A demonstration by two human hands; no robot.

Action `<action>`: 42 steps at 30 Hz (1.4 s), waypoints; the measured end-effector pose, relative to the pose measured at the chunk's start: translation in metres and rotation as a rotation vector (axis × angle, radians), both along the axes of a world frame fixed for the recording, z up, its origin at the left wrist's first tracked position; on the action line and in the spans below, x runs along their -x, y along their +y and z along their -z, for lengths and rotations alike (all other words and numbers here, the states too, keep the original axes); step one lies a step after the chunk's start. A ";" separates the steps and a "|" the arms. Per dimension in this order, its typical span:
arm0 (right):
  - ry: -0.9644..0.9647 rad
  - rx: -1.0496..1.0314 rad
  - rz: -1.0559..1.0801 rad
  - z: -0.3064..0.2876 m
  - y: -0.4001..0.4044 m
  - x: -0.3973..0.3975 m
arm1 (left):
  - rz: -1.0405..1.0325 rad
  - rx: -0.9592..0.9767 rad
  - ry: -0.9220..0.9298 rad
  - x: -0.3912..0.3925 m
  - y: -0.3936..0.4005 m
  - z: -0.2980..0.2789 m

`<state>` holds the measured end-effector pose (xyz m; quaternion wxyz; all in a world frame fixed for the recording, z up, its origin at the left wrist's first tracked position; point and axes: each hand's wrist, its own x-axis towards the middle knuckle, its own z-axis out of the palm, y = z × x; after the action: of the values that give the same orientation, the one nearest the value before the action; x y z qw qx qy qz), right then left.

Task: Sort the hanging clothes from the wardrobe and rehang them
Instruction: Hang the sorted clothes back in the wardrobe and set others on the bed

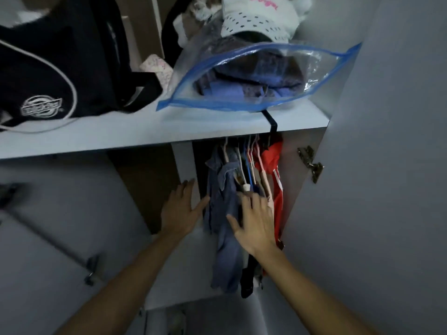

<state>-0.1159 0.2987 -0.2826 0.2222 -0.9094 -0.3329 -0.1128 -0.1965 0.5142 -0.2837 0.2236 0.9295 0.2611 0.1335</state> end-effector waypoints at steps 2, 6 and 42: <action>0.018 0.000 -0.083 0.001 -0.004 0.021 | -0.056 -0.040 0.011 0.044 -0.015 -0.008; 0.102 -0.029 -0.224 -0.005 0.005 0.068 | -0.151 -0.191 0.047 0.131 -0.035 -0.027; 0.218 0.228 -2.012 0.037 -0.066 0.699 | -1.928 -0.043 0.198 0.763 -0.488 0.036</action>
<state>-0.8153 0.2332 -0.3194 0.1550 -0.2289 -0.9300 0.2422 -0.9595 0.0265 -0.3196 -0.0218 0.3274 0.9263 0.1852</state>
